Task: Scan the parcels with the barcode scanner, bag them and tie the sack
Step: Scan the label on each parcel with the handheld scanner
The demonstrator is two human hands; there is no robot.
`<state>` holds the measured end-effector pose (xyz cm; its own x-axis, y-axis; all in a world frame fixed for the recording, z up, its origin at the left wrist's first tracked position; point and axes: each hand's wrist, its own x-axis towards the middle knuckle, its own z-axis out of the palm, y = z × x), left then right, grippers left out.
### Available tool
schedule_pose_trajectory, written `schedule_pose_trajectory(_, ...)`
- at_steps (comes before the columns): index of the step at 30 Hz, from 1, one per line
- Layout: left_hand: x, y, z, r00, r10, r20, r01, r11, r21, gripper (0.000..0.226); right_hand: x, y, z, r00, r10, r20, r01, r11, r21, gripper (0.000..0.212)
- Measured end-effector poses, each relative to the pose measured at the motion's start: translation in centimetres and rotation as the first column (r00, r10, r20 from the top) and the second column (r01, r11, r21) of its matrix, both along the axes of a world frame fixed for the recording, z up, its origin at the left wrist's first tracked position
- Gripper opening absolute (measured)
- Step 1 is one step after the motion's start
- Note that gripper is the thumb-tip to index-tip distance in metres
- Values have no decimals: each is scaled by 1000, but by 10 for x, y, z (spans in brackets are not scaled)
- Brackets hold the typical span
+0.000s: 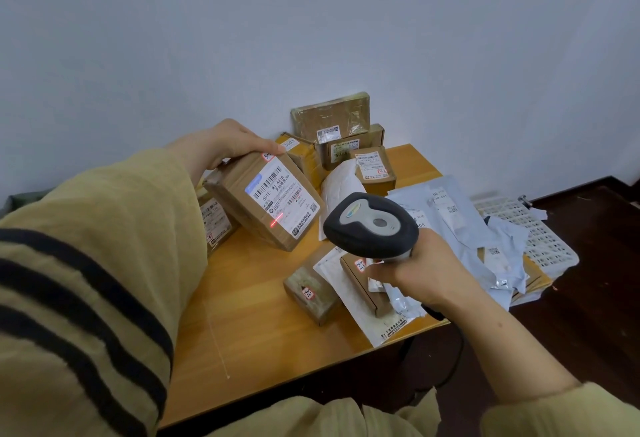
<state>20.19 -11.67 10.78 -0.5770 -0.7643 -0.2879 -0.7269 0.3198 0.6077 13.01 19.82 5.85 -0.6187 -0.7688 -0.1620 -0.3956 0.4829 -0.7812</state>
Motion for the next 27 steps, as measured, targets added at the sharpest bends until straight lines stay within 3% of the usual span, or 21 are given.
schedule_pose_trajectory(27,8,-3,-10,999,36,-7,-36,999,4,63,3,-8,-1,998,41,-43,-42,999,-2,17)
